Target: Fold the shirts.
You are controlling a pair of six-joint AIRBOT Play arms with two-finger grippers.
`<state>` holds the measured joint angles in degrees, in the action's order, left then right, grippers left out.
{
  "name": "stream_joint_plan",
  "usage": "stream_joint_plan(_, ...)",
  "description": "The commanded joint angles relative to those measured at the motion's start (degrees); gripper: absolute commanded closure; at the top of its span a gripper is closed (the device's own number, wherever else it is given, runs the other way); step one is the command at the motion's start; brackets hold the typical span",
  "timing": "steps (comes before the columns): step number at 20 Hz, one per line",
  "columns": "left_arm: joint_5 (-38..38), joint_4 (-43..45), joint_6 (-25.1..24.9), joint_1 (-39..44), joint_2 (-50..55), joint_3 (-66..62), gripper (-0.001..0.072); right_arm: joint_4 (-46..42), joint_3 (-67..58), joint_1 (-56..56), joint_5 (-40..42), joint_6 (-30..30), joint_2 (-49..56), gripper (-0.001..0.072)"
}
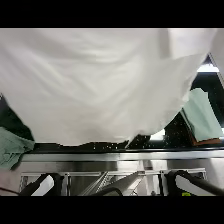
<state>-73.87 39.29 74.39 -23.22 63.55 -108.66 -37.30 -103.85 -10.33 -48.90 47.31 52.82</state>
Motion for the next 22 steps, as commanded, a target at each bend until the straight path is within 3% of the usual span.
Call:
stream_joint_plan(1, 7.5, 8.7, -3.43, 9.14, 12.83, 8.5, 0.0694, 2.01, -0.17, 1.55, -1.16, 0.31, 17.81, 0.0699)
stream_joint_plan(3, 12.39, 13.84, -3.43, 13.33, 22.23, 12.09, 0.0693, 1.99, -0.17, 2.8, -0.24, 2.45, 28.06, 0.0699)
stream_joint_plan(6, 12.96, 13.57, -3.43, 15.93, 36.57, 13.33, 0.0693, 1.99, -0.17, 4.48, -0.22, 3.72, 39.8, 0.0699)
stream_joint_plan(10, 13.97, 13.49, -4.04, 17.38, 47.41, 12.13, 0.0686, 1.99, -0.2, 5.4, 0.66, 5.49, 45.31, 0.0697)
stream_joint_plan(11, 12.96, 13.55, -4.04, 17.33, 48.43, 10.56, 0.0685, 1.99, -0.24, 5.07, 0.52, 6.36, 44.94, 0.0639)
stream_joint_plan(12, 10.84, 13.49, -4.02, 16.94, 49.03, 8.13, 0.0617, 1.88, -0.24, 4.5, -0.09, 7.02, 44.13, 0.0455)
stream_joint_plan(13, 8.39, 13.49, -3.72, 16.37, 49.2, 5.51, 0.0222, 1.79, -0.22, 3.58, -2.45, 7.8, 42.73, 0.0362)
stream_joint_plan(14, 5.53, 13.53, -1.66, 15.72, 49.03, 2.56, 0.0013, 1.46, -0.24, 2.47, -5.51, 9.29, 41.13, 0.0372)
stream_joint_plan(16, -2.64, 13.53, 0.98, 13.88, 48.09, -2.97, 0.0012, -1.2, -0.22, -0.63, -13.97, 12.81, 37.42, 0.0419)
stream_joint_plan(17, -6.58, 13.55, 2.21, 12.9, 47.23, -4.44, 0.0012, -3.52, -0.15, -2.27, -18.97, 13.75, 35.58, 0.051)
stream_joint_plan(20, -16.79, 13.77, 4.15, 9.57, 41.13, 2.21, 0.0012, -7.96, 3.82, -5.97, -28.48, 15.13, 30.14, 0.0506)
stream_joint_plan(22, -18.47, 14.99, 4.09, 7.23, 34.01, 15.85, 0.0013, -8.15, 11.28, -8.48, -31.61, 15.1, 25.42, 0.0506)
